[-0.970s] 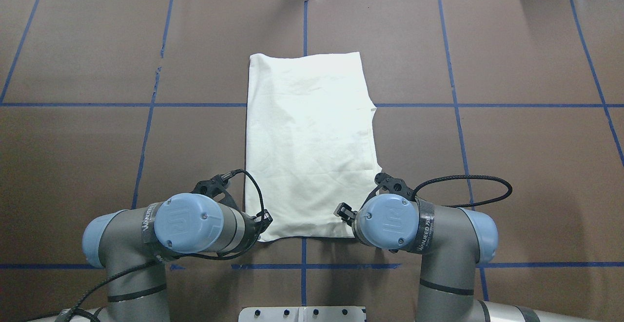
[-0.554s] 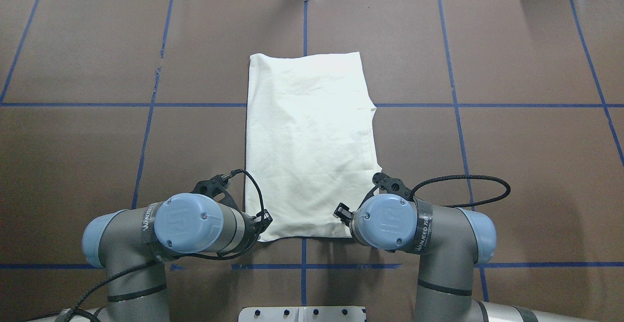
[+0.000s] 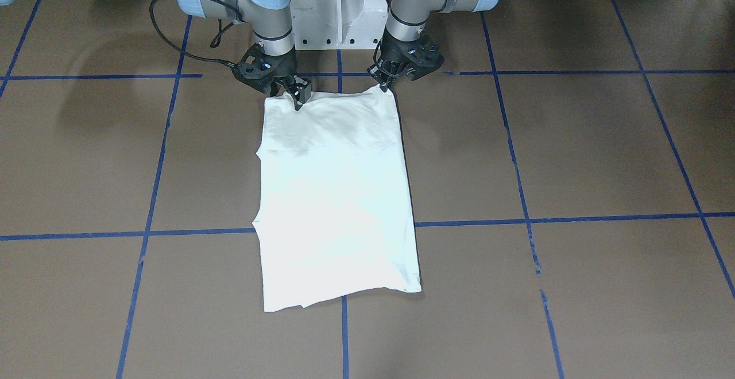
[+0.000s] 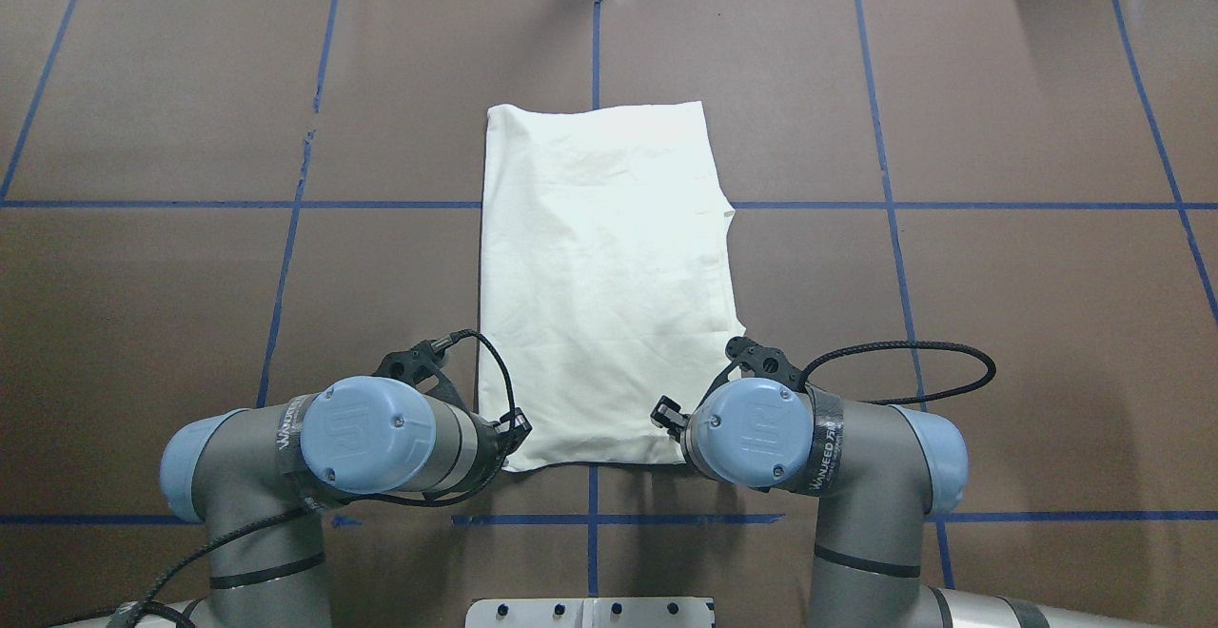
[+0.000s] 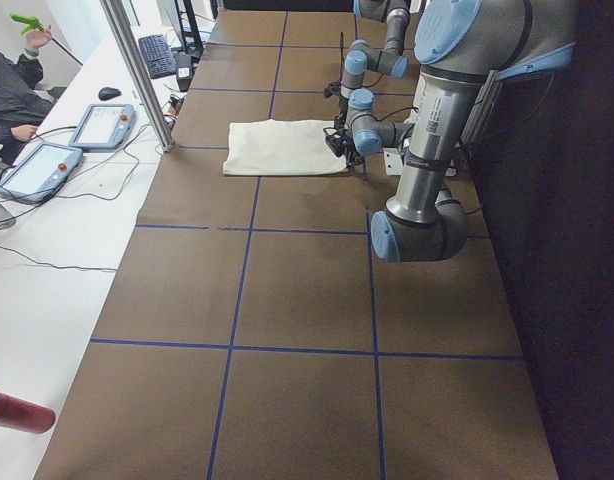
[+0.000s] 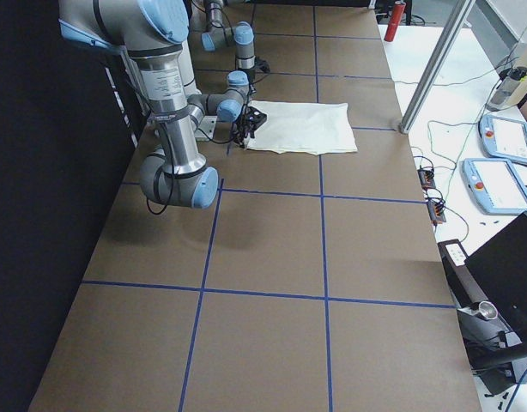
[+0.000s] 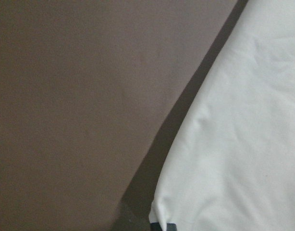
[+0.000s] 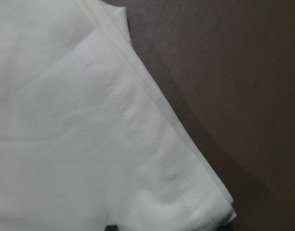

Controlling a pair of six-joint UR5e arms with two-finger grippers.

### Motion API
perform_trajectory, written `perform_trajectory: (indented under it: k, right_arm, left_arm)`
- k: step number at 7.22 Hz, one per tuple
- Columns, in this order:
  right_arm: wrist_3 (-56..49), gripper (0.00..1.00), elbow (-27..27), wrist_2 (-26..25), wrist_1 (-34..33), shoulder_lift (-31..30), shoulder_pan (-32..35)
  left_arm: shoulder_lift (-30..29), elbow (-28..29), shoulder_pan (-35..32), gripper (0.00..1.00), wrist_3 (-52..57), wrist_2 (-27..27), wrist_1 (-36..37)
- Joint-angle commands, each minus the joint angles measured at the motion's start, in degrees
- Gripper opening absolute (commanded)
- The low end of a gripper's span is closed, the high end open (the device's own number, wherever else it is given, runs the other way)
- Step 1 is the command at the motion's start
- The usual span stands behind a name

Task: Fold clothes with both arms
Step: 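Grasp the near edge corners of the shirt with both grippers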

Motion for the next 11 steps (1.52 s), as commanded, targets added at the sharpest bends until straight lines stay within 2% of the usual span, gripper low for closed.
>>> perform_trajectory:
  k: [1,6,8,11]
  right_arm:
    - [-0.19,0.00,0.05,0.27,-0.03,0.35,0.65]
    - [-0.28,0.00,0.13,0.45,-0.03,1.32,1.36]
    - [-0.19,0.00,2.84,0.27,0.06,1.15,1.45]
    - [-0.54,0.00,7.40,0.62,0.15,-0.34,1.19]
  left_arm:
    - [-0.01,0.00,0.03,0.00,0.00,0.00,0.00]
    - [0.08,-0.17,0.03,0.00,0.00,0.00,0.00]
    - [0.43,-1.83,0.03,0.00,0.00,0.09,0.00]
    - [1.74,-12.09,1.51,0.00,1.93,0.18,9.28]
